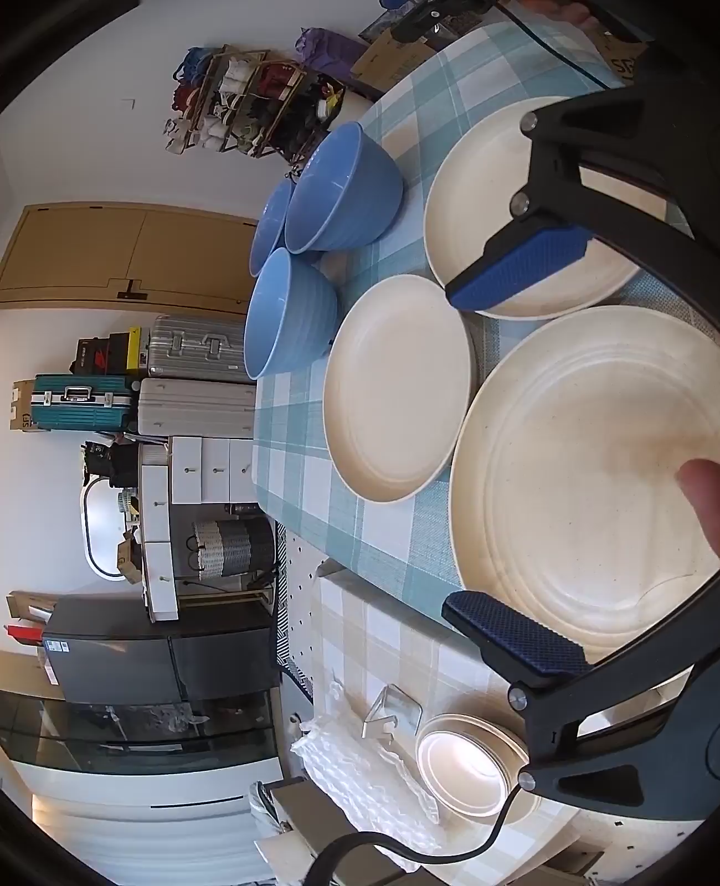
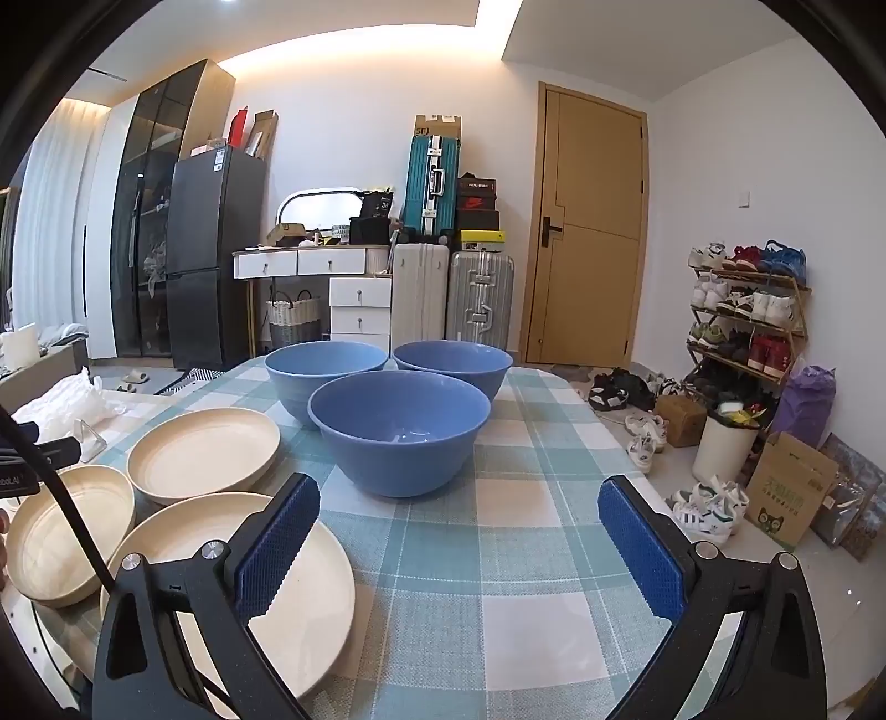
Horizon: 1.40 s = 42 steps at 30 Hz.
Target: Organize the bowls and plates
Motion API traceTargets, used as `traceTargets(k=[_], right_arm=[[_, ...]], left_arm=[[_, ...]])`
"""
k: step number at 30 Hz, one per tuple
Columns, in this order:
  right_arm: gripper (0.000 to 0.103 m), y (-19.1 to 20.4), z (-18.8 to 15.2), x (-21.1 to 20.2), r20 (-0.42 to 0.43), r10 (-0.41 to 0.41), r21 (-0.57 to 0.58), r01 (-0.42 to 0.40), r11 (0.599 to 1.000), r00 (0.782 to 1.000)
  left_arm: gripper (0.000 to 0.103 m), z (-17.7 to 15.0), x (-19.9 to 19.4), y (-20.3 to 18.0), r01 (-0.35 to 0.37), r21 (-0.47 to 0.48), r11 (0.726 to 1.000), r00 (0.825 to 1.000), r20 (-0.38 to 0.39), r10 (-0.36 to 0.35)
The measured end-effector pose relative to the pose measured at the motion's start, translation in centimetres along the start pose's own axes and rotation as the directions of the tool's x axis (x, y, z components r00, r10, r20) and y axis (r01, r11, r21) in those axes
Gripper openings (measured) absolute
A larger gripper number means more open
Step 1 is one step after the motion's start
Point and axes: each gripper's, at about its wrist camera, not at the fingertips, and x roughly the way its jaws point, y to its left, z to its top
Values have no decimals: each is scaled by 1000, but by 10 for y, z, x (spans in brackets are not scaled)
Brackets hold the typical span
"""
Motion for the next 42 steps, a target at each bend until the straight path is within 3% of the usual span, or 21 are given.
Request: traceTargets(k=[13,15,42], right_arm=[[103,-9,-5,15,-7,14,13,-14,1000,1000],[103,4,-6,2,-9,11,-8,-11,1000,1000],[103,7,-5,0,-8,19,6,-19,1000,1000]], left_arm=[[101,1,0,0,0,-1,1000,1000,0,0],[101,1,0,0,0,0,1000,1000,0,0],[101,1,0,-2,1,9,1000,1000,-4,-1]])
